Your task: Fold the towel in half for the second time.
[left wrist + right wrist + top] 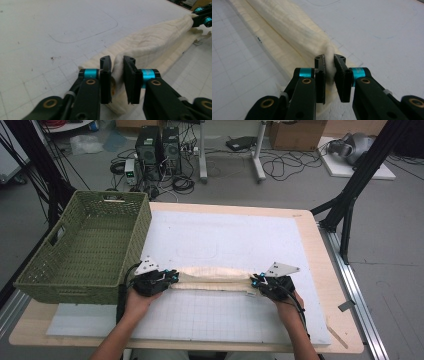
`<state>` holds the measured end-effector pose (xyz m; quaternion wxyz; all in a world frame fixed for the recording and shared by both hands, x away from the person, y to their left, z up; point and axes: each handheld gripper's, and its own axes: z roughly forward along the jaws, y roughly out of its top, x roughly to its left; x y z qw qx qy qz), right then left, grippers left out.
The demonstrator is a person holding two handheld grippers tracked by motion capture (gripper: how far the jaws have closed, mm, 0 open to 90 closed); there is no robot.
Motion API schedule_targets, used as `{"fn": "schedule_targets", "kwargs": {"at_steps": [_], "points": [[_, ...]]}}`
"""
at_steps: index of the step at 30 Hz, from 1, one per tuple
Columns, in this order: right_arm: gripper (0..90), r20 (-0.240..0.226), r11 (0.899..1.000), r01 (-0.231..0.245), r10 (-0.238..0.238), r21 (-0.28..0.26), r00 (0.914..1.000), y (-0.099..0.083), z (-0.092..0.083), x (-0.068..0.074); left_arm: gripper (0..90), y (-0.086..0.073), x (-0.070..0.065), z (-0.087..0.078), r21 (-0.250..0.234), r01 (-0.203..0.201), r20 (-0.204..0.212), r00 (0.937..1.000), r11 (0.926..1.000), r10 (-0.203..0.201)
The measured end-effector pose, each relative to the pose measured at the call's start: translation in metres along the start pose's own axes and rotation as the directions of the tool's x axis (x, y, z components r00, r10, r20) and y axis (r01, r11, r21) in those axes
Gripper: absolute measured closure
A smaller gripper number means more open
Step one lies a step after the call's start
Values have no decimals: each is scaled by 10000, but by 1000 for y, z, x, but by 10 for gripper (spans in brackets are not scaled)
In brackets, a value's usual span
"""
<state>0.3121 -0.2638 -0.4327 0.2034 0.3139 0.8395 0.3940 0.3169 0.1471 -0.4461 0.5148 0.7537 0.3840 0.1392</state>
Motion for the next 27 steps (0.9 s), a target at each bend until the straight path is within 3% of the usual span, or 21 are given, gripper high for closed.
{"fn": "schedule_targets", "kwargs": {"at_steps": [3, 8, 10, 14, 19, 24, 27], "points": [[801, -30, 10000, 55, -55, 38, 10000, -2, -2, 1, 577, 7, -2, -6, -536, 535, 152, 9985, 9971, -528], [791, 20, 9996, 242, -243, 147, 9997, -4, -4, 4, 565, 23, -7, -12, -1091, 230, 200, 9996, 9938, -209], [775, 1, 9997, 189, -189, 147, 9998, -5, -5, 5, 587, 25, -8, -7, -873, 109, 133, 9999, 9961, -98], [697, 45, 9996, 202, -203, 174, 9998, -5, -10, 6, 674, 17, -9, 7, 74, 147, 39, 9999, 9999, -147], [561, -42, 9983, -439, 438, -378, 9990, -6, -27, 1, 715, 8, -10, 13, 616, 38, -154, 9999, 9981, -29], [498, -32, 9796, -1426, 1436, -1415, 9896, -1, -42, -5, 719, 3, -11, 14, 951, -229, -296, 9992, 9952, 258], [506, 60, 9709, -1633, 1669, -1752, 9860, 10, -40, -2, 721, 1, -11, 15, 1108, -344, -287, 9989, 9932, 378]]}}
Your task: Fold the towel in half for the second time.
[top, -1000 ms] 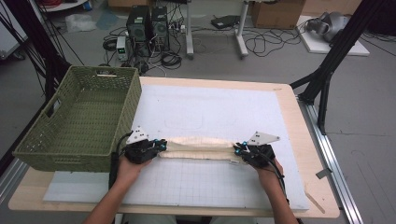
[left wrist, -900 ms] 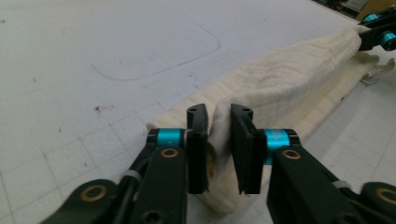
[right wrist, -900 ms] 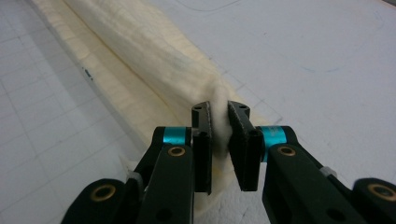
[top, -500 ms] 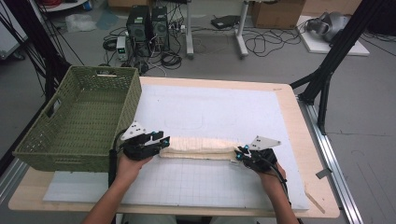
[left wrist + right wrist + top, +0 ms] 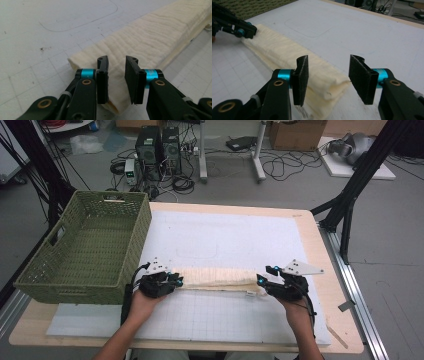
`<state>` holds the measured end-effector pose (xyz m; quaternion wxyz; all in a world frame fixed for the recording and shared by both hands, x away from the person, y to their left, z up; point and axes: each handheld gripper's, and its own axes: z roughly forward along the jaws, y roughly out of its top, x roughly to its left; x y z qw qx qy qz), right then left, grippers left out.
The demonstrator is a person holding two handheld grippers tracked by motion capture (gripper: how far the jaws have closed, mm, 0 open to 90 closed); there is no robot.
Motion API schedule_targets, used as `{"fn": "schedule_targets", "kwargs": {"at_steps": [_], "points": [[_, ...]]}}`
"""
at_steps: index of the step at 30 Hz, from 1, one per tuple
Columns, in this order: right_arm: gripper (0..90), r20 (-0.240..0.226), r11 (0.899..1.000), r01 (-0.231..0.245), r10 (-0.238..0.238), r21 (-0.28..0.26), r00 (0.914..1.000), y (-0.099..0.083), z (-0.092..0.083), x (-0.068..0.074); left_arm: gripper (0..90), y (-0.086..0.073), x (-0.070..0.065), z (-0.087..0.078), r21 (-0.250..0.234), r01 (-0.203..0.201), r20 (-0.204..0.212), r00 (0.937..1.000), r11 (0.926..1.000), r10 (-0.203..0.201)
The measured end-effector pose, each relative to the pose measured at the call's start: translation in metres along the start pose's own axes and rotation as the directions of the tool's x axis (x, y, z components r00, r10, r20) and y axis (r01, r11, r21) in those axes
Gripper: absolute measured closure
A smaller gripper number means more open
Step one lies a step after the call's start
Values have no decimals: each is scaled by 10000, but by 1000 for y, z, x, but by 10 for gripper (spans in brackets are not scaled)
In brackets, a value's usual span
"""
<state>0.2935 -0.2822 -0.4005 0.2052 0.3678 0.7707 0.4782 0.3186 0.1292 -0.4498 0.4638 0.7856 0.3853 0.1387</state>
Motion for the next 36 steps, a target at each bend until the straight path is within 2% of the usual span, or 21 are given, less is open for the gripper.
{"fn": "schedule_targets", "kwargs": {"at_steps": [4, 6, 9, 12, 14, 18, 21, 23, 24, 26, 28, 32, 36], "points": [[560, 28, 9996, 58, -58, 269, 10000, 10, 21, 11, 720, 0, 0, 0, 51, 76, 29, 10000, 10000, -76], [563, -62, 9983, 76, -72, 576, 10000, 12, 34, 16, 720, 0, 1, 0, 93, 118, 45, 9999, 9999, -119], [581, -249, 9900, 371, -340, 1362, 9991, 6, 53, 24, 721, 0, 1, 1, 171, 179, 36, 9998, 9997, -180], [584, -329, 9808, 484, -430, 1888, 9985, -4, 60, 27, 726, 0, 1, 1, 271, 212, -11, 9998, 9994, -212], [584, -275, 9744, 527, -479, 2187, 9985, -10, 61, 26, 733, 0, 1, 2, 315, 217, -50, 9998, 9993, -216], [576, 10, 9708, 416, -430, 2363, 9991, -20, 53, 17, 737, 0, 2, 2, 351, 253, -37, 9997, 9991, -252], [562, 140, 9746, 430, -472, 2199, 9988, -26, 44, 9, 738, 0, 1, 2, 397, 202, -53, 9998, 9990, -200], [542, 239, 9736, 384, -449, 2251, 9987, -28, 40, 6, 738, 0, 0, 2, 394, 158, -85, 9998, 9991, -154], [536, 263, 9727, 289, -359, 2304, 9990, -30, 38, 5, 738, 0, 0, 2, 401, 146, -95, 9999, 9991, -143], [535, 219, 9774, -33, -14, 2113, 9998, -35, 36, 1, 738, 0, 0, 2, 396, 137, -115, 9998, 9991, -133], [537, 237, 9778, -117, 69, 2091, 9997, -35, 36, 1, 738, -1, 0, 2, 394, 141, -117, 9998, 9991, -137], [538, 314, 9785, 84, -152, 2060, 9994, -35, 36, 3, 739, -1, 1, 2, 394, 177, -85, 9998, 9991, -174], [533, 319, 9786, 4, -71, 2058, 9995, -36, 36, 4, 738, -1, 1, 2, 382, 197, -87, 9998, 9991, -194]]}}
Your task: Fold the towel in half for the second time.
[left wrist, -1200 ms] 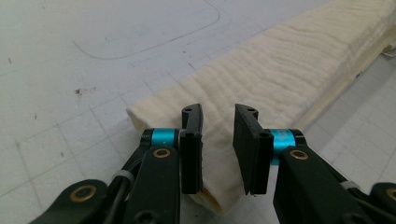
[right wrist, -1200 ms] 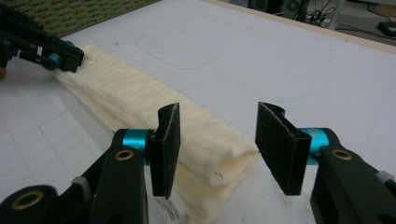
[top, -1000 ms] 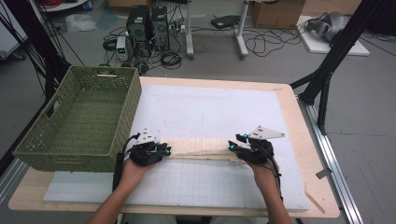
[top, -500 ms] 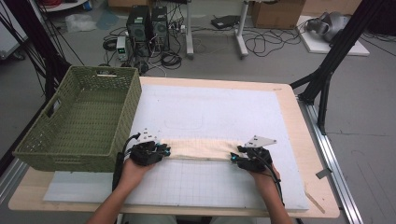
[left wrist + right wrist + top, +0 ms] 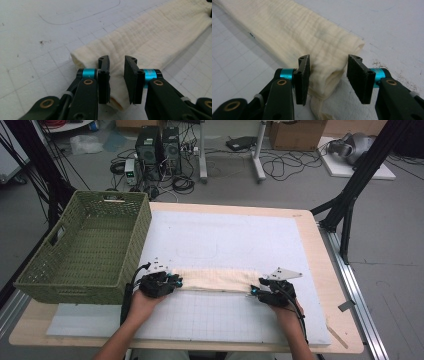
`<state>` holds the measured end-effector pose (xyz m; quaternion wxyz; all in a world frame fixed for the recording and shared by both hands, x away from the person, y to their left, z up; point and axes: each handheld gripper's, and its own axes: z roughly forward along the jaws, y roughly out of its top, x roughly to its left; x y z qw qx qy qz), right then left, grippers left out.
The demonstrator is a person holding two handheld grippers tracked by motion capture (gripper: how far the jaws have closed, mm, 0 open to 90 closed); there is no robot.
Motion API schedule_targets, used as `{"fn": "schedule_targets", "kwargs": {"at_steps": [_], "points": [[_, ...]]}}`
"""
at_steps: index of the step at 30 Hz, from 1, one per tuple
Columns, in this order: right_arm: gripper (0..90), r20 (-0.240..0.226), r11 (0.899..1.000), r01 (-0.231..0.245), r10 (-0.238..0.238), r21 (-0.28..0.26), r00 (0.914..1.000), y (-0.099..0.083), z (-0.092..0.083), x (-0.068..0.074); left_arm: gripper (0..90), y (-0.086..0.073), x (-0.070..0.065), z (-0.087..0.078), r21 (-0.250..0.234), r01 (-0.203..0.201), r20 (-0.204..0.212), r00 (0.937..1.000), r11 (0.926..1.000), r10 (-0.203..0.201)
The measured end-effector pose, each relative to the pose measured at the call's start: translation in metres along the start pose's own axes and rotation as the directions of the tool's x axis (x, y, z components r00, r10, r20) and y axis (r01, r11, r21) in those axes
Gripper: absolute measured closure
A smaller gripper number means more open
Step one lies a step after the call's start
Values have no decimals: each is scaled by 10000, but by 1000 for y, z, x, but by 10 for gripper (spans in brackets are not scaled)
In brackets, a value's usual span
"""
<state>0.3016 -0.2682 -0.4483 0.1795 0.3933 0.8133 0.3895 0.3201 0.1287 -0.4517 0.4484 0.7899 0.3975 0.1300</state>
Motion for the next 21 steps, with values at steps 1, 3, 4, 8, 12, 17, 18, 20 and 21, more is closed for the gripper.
{"fn": "schedule_targets", "kwargs": {"at_steps": [1, 3, 4, 8, 12, 17, 18, 20, 21], "points": [[525, 21, 10000, 20, -20, -11, 10000, 0, 0, 0, 737, 0, 0, 0, -8, 2, 2, 10000, 10000, -2], [501, -17, 10000, -11, 11, -30, 10000, 0, -2, 0, 721, 0, 0, -2, -125, -45, 8, 10000, 9999, 45], [489, -56, 10000, -27, 27, -74, 10000, 0, -3, 0, 699, 0, 0, -4, -317, -200, -44, 9998, 9993, 198], [393, 42, 9993, 88, -87, -376, 10000, 2, -12, 0, 582, 3, 7, -18, -1385, -125, -122, 9999, 9903, 109], [295, 127, 9961, -159, 170, -868, 9998, 2, -22, -6, 475, 7, 13, -31, -2236, 135, 113, 9999, 9746, -113], [216, 426, 9910, -299, 357, -1308, 9985, 0, -37, -10, 348, 10, 9, -33, -2389, 156, 487, 9988, 9709, -41], [216, 443, 9898, -357, 421, -1376, 9981, -1, -41, -10, 328, 11, 8, -34, -2522, 155, 506, 9987, 9676, -28], [208, 507, 9880, -358, 439, -1504, 9977, -3, -48, -12, 273, 13, 7, -38, -2726, 151, 428, 9991, 9620, -35], [200, 537, 9864, -428, 519, -1589, 9972, -4, -51, -12, 262, 14, 6, -40, -2821, 161, 399, 9992, 9592, -51]]}}
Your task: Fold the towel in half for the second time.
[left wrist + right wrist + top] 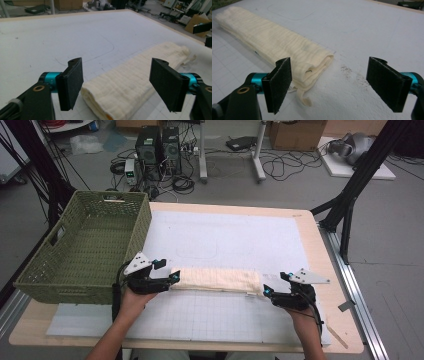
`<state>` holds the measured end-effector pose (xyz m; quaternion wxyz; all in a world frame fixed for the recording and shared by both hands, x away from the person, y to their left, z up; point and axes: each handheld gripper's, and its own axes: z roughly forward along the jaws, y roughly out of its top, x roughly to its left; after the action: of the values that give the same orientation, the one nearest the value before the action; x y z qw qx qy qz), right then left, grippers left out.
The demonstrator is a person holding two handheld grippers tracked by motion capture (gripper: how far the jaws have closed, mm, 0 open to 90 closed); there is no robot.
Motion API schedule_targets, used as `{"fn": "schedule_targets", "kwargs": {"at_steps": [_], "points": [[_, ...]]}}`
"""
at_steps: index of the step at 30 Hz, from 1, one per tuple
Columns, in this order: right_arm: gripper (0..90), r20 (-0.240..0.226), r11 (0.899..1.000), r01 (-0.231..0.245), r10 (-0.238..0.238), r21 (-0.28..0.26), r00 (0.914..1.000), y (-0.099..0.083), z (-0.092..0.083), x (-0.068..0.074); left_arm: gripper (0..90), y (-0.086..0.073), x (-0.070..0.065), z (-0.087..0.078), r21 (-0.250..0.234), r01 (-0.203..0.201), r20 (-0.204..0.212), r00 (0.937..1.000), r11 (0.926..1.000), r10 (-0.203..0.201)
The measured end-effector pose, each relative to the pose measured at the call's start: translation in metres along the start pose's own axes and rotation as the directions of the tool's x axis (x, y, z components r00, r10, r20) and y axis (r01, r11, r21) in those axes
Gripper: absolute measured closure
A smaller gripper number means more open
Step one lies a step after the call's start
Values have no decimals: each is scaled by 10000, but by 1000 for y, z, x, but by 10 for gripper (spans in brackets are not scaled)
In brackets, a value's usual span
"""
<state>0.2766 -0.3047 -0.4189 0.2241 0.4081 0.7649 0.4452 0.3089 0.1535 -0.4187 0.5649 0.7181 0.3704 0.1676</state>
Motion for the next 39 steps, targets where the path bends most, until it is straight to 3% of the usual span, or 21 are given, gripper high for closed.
{"fn": "schedule_targets", "kwargs": {"at_steps": [3, 15, 24, 28, 32, 39], "points": [[176, 180, 9995, -124, 129, -275, 9998, -2, -11, -2, 175, 2, -1, -6, -332, -22, -117, 9999, 9994, 18], [122, 1193, 9988, -100, 157, -483, 9927, -13, -39, -8, 186, -1, -5, -24, -513, -218, -115, 9997, 9984, 213], [121, 1205, 9994, -57, 97, -340, 9927, -14, -36, -9, 207, -5, -5, -23, -273, -121, -240, 9996, 9996, 115], [121, 1238, 9996, -10, 45, -286, 9923, -15, -34, -10, 207, -6, -5, -24, -320, -102, -299, 9995, 9994, 92], [121, 1281, 9988, -267, 319, -420, 9913, -14, -34, -10, 207, -9, -2, -23, -268, -124, -289, 9995, 9996, 116], [121, 1266, 9995, -153, 188, -288, 9918, -13, -29, -11, 207, -9, -1, -23, -267, -51, -285, 9996, 9996, 43]]}}
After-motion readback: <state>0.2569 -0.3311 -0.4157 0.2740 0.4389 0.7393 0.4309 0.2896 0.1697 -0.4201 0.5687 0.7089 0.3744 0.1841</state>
